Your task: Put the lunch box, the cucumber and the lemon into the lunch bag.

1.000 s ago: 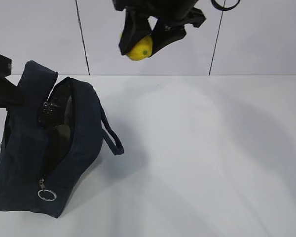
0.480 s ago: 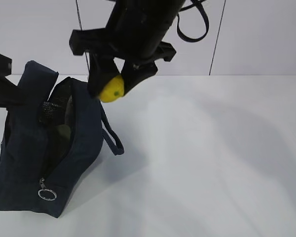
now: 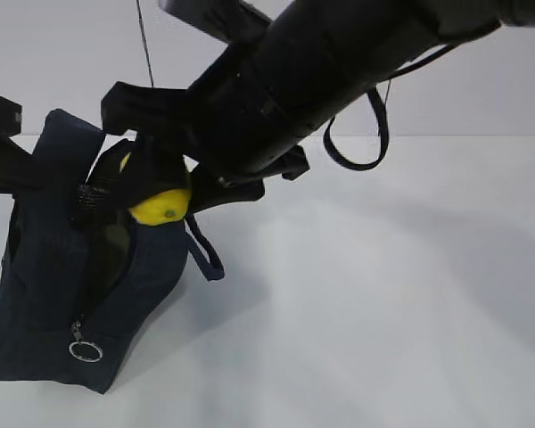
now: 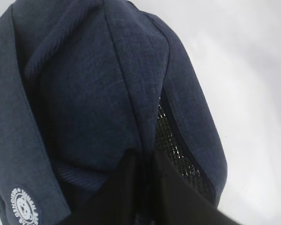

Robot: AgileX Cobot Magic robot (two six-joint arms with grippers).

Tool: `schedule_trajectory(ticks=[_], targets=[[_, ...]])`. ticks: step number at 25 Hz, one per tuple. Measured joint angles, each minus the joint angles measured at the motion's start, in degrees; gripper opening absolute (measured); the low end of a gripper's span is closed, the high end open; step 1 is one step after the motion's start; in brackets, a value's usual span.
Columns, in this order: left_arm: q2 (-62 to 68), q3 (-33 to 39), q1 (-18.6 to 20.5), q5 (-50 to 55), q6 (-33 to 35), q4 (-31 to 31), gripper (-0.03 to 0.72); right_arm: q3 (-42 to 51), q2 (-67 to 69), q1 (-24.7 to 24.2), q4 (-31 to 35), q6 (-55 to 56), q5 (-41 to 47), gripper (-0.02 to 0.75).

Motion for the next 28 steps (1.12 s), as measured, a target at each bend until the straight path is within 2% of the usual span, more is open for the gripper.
schedule_trajectory(ticks=[4, 7, 17, 28], targets=[[0.0, 0.0, 0.0, 0.0, 0.0, 0.0, 0.029, 0.4, 1.8, 0.0, 9.3, -5.3, -2.9, 0.392], [0.0, 0.0, 0.0, 0.0, 0.0, 0.0, 0.029, 0.4, 3.1, 0.0, 12.7, -7.4, -4.3, 0.392], [0.0, 0.0, 0.0, -0.2, 0.0, -0.3, 0.029, 0.4, 6.2, 0.0, 14.7, -8.5, -6.3, 0.392], [0.0, 0.0, 0.0, -0.6, 0.0, -0.3, 0.029, 0.4, 10.0, 0.0, 16.5, -14.2, -15.5, 0.391]])
